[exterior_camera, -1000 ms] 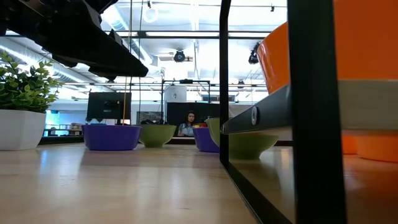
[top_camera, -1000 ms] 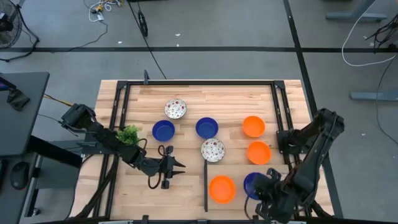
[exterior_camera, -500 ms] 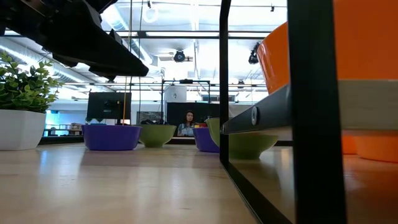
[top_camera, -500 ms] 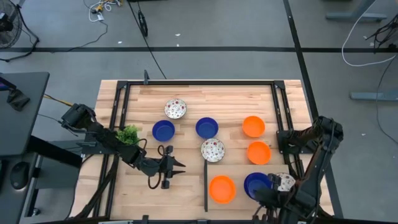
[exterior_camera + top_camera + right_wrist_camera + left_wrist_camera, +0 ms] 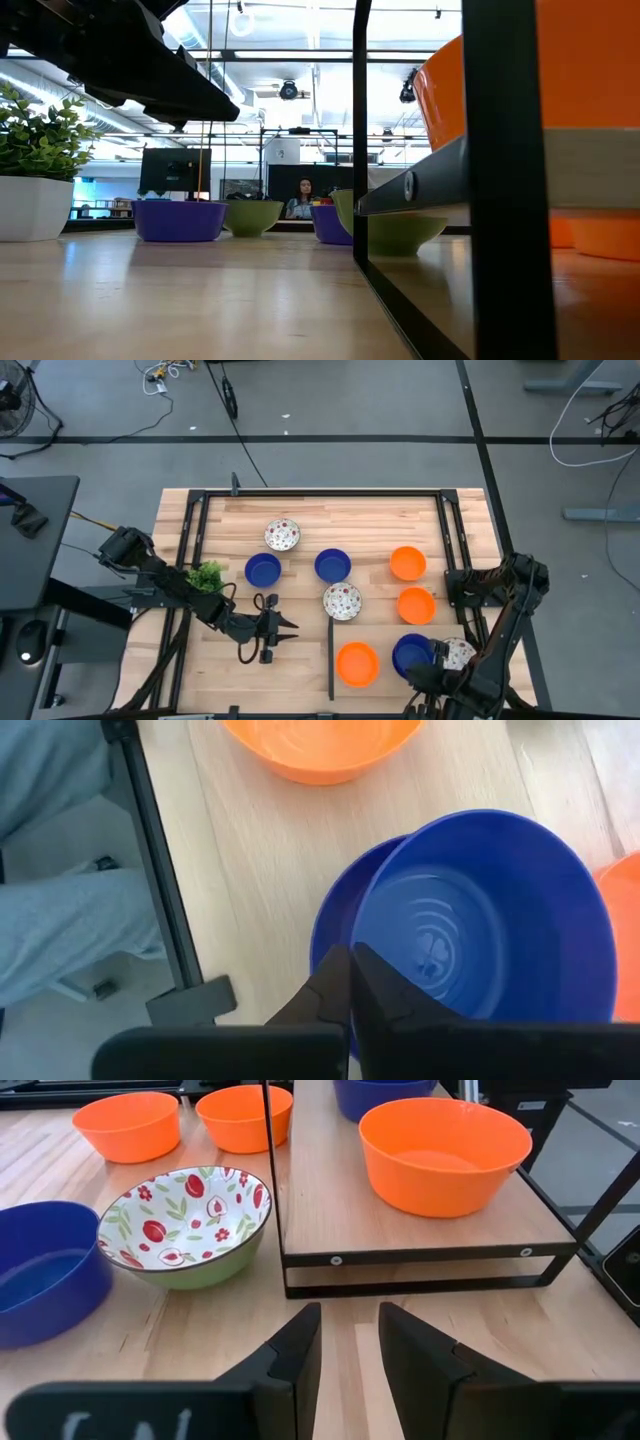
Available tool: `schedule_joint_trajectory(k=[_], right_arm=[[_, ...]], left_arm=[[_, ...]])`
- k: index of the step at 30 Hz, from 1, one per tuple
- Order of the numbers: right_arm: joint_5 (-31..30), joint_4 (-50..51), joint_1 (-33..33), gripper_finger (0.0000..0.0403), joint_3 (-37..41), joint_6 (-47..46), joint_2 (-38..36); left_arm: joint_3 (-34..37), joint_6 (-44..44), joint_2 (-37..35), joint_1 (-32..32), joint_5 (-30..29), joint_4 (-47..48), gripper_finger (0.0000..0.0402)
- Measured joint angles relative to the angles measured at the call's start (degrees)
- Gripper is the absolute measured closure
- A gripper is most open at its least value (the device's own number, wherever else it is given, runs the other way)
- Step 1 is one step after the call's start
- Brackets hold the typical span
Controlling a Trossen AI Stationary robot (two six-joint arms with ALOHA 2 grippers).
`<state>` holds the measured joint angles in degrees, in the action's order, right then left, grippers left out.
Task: Pick & Place Mini bowls
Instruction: Stack the blue bowl on the blue bowl on the shelf
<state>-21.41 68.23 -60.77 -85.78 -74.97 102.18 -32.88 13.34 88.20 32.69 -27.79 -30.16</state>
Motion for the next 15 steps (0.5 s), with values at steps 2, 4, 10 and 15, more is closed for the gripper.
schedule_joint_trajectory(k=[2, 4, 10, 15], right_arm=[[-0.04, 0.00, 0.00, 0.0403, 0.00, 0.01, 0.33], [-0.12, -0.02, 0.02, 0.0403, 0.00, 0.33, 0.77], [-0.21, 0.10, 0.03, 0.0403, 0.00, 0.86, 2.96], [-0.24, -0.39, 0.02, 0.0401, 0.00, 0.61, 3.91]], left_arm=[[0.00, 0.00, -0.01, 0.00, 0.00, -0.04, 0.0294], [0.00, 0.00, 0.01, 0.00, 0.00, -0.04, 0.0294], [0.00, 0.02, -0.01, 0.00, 0.00, -0.08, 0.0294], [0.00, 0.04, -0.01, 0.00, 0.00, -0.08, 0.0294]])
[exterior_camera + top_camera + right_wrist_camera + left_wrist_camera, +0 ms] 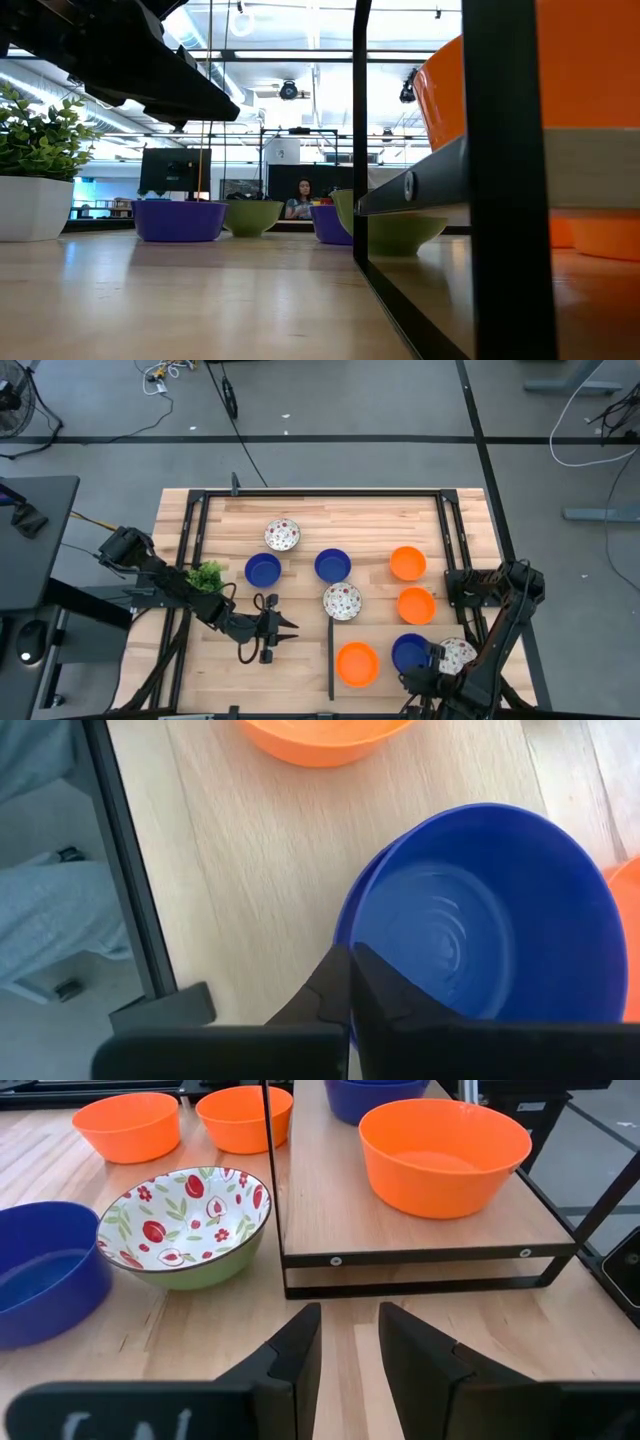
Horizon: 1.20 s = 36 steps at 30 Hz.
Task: Pick & Place Mini bowls
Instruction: Stack the blue bowl on the blue bowl on the shelf, then stack the white bowl on the white bowl on the shelf
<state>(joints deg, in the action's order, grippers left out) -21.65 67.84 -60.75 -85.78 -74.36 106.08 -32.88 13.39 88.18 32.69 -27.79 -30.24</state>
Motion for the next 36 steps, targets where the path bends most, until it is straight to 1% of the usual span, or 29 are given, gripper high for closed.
schedule_joint_trajectory(k=[9, 15, 18, 20, 22, 24, 27, 28, 29, 32, 34, 36], right_arm=[[-0.02, -0.84, 0.00, 0.0363, 0.00, -0.15, 0.00], [-0.54, -0.90, 0.24, 0.0305, 0.00, -0.01, -0.01], [-0.96, -1.15, 0.66, 0.0272, 0.02, 1.97, -1.04], [-4.42, -1.98, 0.87, 0.0255, 0.02, 3.28, -2.55], [-10.66, -3.93, 0.87, 0.0245, 0.02, 6.05, -3.98], [-19.46, -6.55, 0.75, 0.0241, 0.02, 10.59, -5.26], [-35.03, -11.33, 0.46, 0.0243, 0.02, 19.53, -6.03], [-38.70, -12.13, 0.67, 0.0244, 0.02, 22.10, -6.00], [-41.12, -12.43, 1.04, 0.0246, 0.12, 23.89, -5.95], [-42.60, -14.43, 3.94, 0.0253, 3.17, 26.92, -6.01], [-42.39, -16.21, 6.11, 0.0258, 6.19, 28.62, -5.88], [-42.25, -20.47, 8.44, 0.0263, 9.32, 31.52, -5.90]], left_arm=[[0.00, 0.74, 0.00, 0.00, 0.00, 0.00, 0.0294], [0.00, 0.72, 0.02, 0.02, 0.02, 0.00, 0.0294], [0.00, 0.72, 0.00, 0.04, 0.33, 0.00, 0.0294], [0.00, 0.74, 0.02, 0.04, 0.61, 0.00, 0.0294], [0.00, 0.96, 0.01, 0.04, 0.63, 0.00, 0.0294], [0.00, 0.96, 0.00, 0.04, 0.63, 0.00, 0.0294], [0.00, 0.94, 0.01, 0.04, 0.63, 0.00, 0.0294], [0.00, 0.94, 0.01, 0.04, 0.63, 0.02, 0.0294], [0.00, 0.94, 0.01, 0.04, 0.63, 0.02, 0.0294], [0.00, 0.92, 0.00, 0.07, -0.12, 0.02, 0.0294], [0.00, 1.08, -0.35, 0.07, -3.24, 0.15, 0.0294], [0.00, 2.34, -1.03, -0.15, -8.16, 0.20, 0.0294]])
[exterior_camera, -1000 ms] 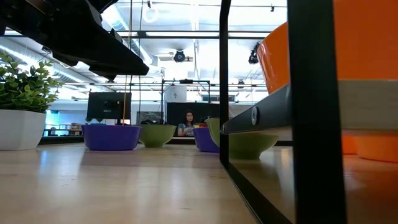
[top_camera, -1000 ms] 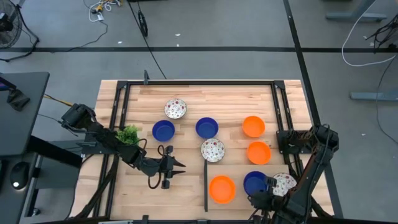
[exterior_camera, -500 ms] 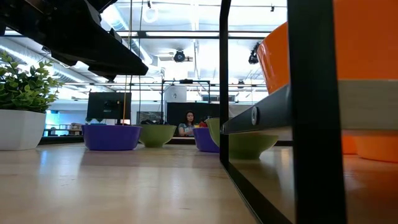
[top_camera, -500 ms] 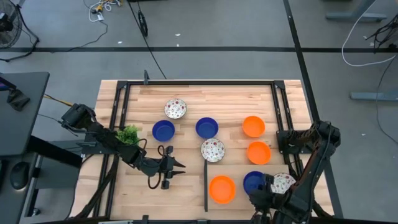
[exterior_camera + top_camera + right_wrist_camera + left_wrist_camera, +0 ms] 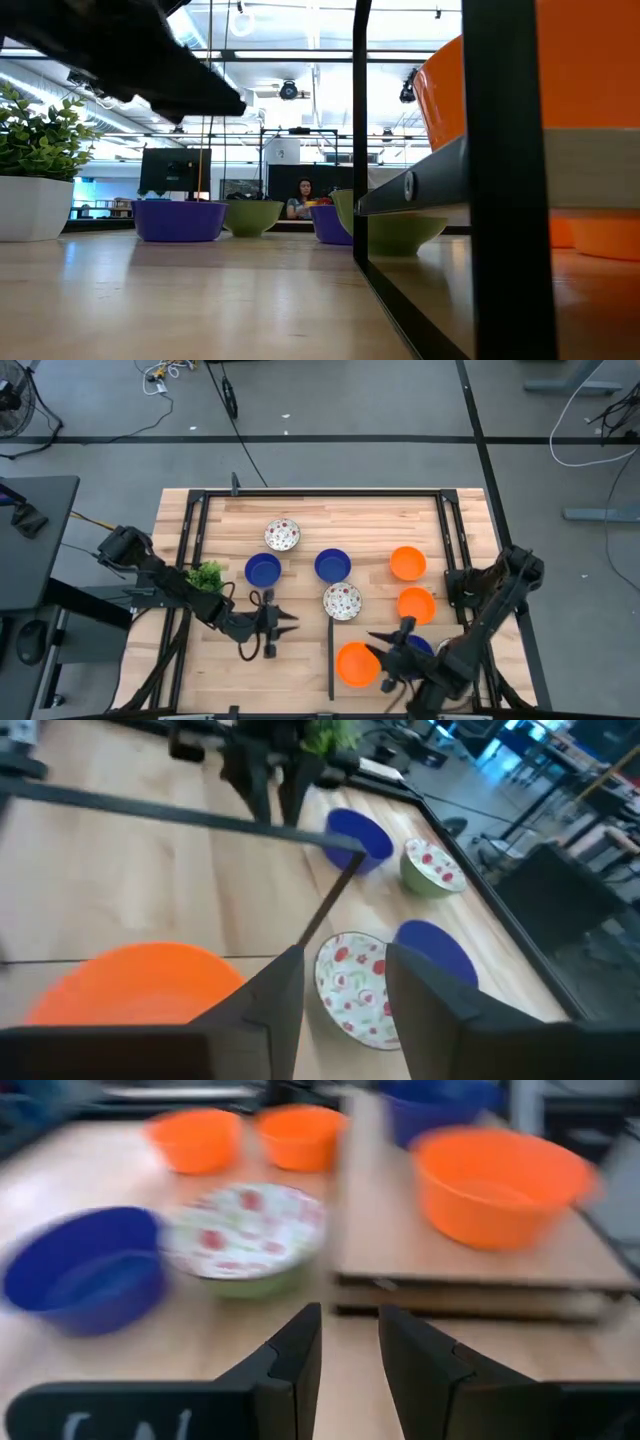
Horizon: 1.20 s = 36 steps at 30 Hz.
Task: Pick & Place Mini bowls
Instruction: Stack the white bowl on the white bowl on the shelf
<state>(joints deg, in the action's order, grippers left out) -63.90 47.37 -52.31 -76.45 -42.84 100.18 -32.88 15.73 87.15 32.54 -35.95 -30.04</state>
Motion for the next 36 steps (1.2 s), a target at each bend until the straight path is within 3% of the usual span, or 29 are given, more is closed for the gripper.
schedule_joint_trajectory(k=[4, 7, 13, 18, 21, 24, 32, 36], right_arm=[[0.49, -9.36, 4.25, 0.0271, 4.88, 9.30, -0.93], [0.22, -15.82, 6.39, 0.0277, 7.57, 16.83, -3.43], [0.34, -23.40, 7.82, 0.0285, 13.32, 25.67, -11.06], [0.46, -26.51, 8.13, 0.0287, 20.07, 25.76, -18.40], [0.42, -31.09, 8.28, 0.0287, 24.35, 26.45, -21.45], [0.29, -36.98, 8.43, 0.0287, 28.65, 28.39, -23.73], [0.50, -50.45, 8.63, 0.0287, 36.38, 32.88, -26.34], [2.12, -51.07, 8.76, 0.0287, 36.92, 32.89, -26.31]], left_arm=[[-1.44, 0.57, -4.69, -4.94, -7.14, 7.91, 0.0301], [-5.15, 1.68, -9.65, -13.17, -5.98, 22.20, 0.0312], [-14.73, -5.05, -11.51, -33.31, 12.32, 47.15, 0.0297], [-17.90, -12.13, -8.11, -44.92, 30.43, 50.09, 0.0219], [-18.04, -15.38, -6.02, -48.04, 32.91, 50.52, 0.0176], [-17.97, -18.84, -3.53, -49.12, 32.59, 51.78, 0.0165], [-18.02, -19.90, 1.39, -49.19, 27.73, 51.08, 0.0220], [-18.03, -20.52, 2.99, -49.42, 27.50, 50.40, 0.0251]])
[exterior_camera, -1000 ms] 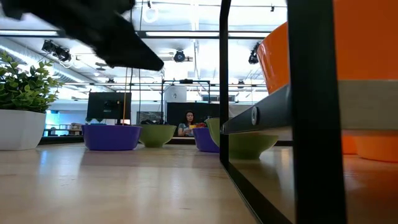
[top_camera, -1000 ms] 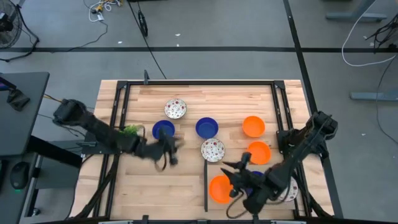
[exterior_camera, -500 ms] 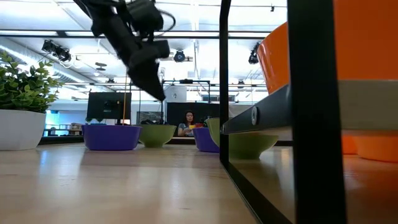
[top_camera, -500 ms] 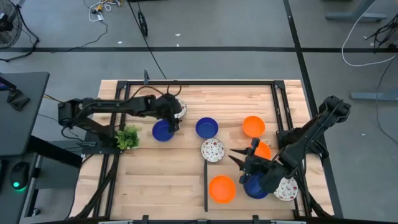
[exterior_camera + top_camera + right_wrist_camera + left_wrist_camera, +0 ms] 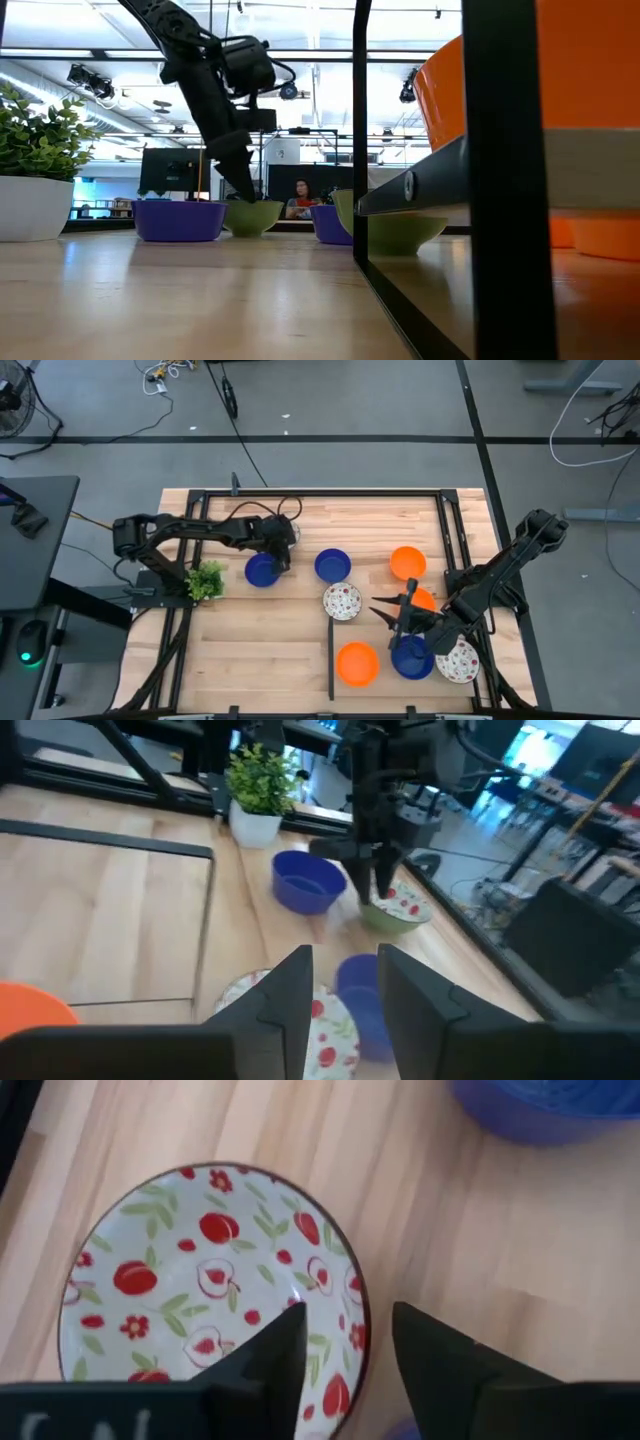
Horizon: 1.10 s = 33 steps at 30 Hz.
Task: Pick & Place Mini bowls
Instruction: Stack the white bowl on the white bowl on the shelf
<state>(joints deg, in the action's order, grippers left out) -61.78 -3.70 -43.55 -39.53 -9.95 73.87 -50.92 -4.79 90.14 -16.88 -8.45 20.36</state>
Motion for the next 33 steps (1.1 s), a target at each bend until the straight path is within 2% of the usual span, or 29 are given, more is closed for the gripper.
schedule_joint_trajectory(k=[6, 11, 16, 19, 24, 30, 33], right_arm=[[2.07, -1.09, -0.02, 0.0287, -0.04, 0.26, 0.02], [1.09, -1.58, 0.30, 0.0287, -0.04, 0.40, 0.04], [-0.66, -3.34, 0.96, 0.0296, -0.04, -4.25, 0.04], [6.93, -3.22, 2.97, 0.0300, -0.04, -4.61, -0.87], [21.91, -1.23, 10.08, 0.0300, -0.04, -2.87, -4.23], [43.81, 1.67, 25.52, 0.0288, -0.13, 3.90, -11.88], [55.05, 5.89, 34.41, 0.0275, -2.48, 8.38, -13.26]], left_arm=[[0.00, -3.71, 2.48, -0.33, 0.39, 0.06, 0.0303], [0.00, -7.42, 2.51, -0.21, 0.01, -0.01, 0.0377], [-0.58, -9.91, 1.32, 0.04, -0.92, 0.73, 0.0387], [-2.28, -10.79, 0.04, 0.17, 0.16, 1.50, 0.0391], [-6.43, -13.07, -0.93, 1.27, 5.54, 4.07, 0.0391], [-13.22, -16.67, -0.98, 5.34, 9.63, 6.32, 0.0391], [-17.26, -17.16, -0.98, 7.33, 12.64, 6.55, 0.0391]])
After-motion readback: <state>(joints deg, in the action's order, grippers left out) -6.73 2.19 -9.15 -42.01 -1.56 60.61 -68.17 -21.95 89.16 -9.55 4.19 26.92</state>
